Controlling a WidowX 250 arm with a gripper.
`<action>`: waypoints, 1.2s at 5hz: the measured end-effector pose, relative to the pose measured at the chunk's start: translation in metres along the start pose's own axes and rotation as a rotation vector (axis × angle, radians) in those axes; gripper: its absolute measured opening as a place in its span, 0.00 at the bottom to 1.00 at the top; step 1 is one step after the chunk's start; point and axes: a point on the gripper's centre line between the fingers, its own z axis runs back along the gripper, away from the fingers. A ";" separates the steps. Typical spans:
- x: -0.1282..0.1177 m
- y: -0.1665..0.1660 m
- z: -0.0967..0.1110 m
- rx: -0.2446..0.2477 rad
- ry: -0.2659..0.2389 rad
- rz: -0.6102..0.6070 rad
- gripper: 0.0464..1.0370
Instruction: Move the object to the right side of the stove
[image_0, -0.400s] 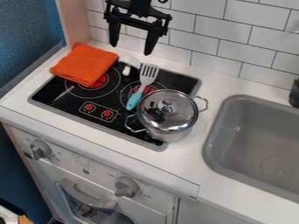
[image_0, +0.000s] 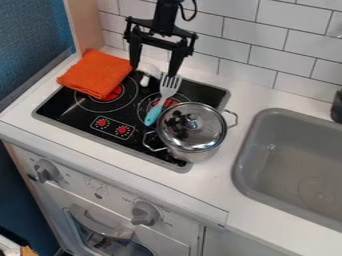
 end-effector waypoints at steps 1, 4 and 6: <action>0.012 0.014 0.000 -0.032 0.002 0.092 0.96; 0.032 0.040 -0.020 -0.339 -0.050 0.439 0.96; 0.041 0.043 -0.020 -0.396 -0.098 0.506 0.96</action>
